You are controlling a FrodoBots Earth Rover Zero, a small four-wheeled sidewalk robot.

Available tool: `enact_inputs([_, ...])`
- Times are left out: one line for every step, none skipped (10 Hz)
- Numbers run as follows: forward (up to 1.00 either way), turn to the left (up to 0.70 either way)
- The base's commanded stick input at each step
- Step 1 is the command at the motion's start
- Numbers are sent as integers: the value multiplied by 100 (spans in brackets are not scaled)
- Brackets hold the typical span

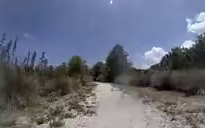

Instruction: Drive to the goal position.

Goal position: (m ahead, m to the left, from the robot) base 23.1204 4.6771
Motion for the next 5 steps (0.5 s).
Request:
enact_inputs([85,-1])
enact_inputs([85,-1])
enact_inputs([85,-1])
enact_inputs([85,-1])
enact_inputs([85,-1])
